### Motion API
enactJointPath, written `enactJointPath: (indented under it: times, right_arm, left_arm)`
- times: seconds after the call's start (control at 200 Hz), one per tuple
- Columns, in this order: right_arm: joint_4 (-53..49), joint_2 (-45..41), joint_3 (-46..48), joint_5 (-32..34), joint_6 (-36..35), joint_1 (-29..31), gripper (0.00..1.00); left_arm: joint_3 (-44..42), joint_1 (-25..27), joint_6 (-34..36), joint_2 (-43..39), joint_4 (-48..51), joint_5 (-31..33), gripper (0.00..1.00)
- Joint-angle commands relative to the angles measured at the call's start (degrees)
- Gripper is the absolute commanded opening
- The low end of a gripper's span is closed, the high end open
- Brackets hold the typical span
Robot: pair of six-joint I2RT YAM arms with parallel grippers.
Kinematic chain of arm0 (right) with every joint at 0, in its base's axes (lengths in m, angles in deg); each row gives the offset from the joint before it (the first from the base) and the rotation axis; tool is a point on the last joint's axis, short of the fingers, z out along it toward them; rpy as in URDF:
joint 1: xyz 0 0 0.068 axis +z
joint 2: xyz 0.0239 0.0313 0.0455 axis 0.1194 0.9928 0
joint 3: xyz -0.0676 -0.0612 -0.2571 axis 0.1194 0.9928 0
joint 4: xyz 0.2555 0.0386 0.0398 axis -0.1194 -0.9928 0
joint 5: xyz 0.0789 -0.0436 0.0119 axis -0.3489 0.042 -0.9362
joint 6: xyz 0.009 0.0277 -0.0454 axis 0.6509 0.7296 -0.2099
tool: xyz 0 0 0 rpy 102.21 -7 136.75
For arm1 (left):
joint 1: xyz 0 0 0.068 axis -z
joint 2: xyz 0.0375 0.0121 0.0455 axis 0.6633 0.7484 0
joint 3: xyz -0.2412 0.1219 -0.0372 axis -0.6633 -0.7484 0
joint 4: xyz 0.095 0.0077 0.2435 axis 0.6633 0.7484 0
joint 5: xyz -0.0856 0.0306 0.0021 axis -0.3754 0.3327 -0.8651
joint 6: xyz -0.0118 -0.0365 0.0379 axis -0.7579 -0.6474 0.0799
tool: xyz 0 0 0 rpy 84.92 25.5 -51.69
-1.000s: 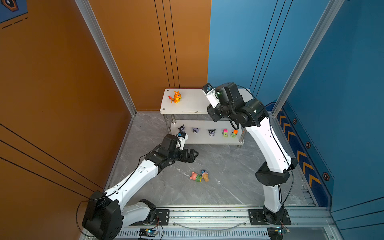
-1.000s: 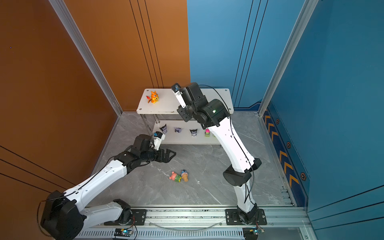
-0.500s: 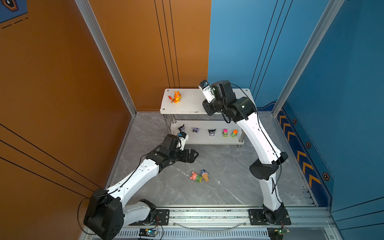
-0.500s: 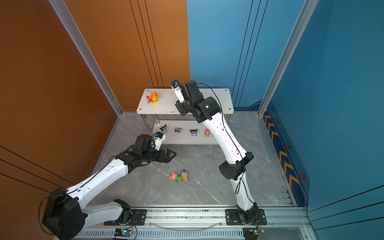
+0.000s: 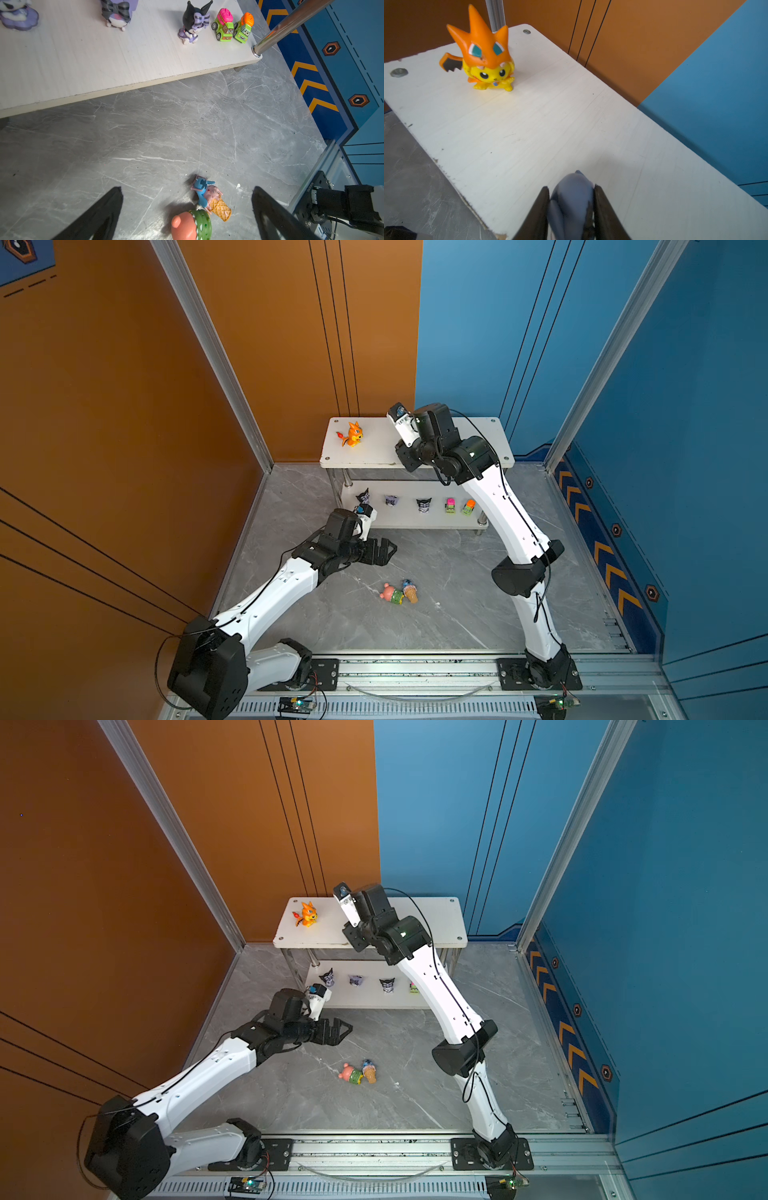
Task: Place and organize the plastic toys onto the shelf
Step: 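Lift the Eeyore figure with the right gripper up over the top shelf, then lower the Eeyore figure onto the top shelf and open the right gripper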
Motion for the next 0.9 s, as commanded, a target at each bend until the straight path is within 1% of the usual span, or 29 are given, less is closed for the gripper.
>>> enactJointPath:
  times: [0.0,0.541,0.896]
  right_arm:
    - [1.9,1.2,-1.5,-0.9,-0.8,1.1,0.28]
    - [5.1,3.4,-1.6,-1.4,0.4,0.4,0.29]
    - [6.9,4.8,-1.6,-0.4,-0.1,0.3,0.29]
  left_arm:
    - [1.0,-0.8,0.1,-0.5,0.3,-1.0,0.98]
    - [1.0,-0.9,0.2,-0.5,0.4,-0.9,0.98]
    - [0.9,-1.1,0.2,-0.4,0.4,-1.0,0.98]
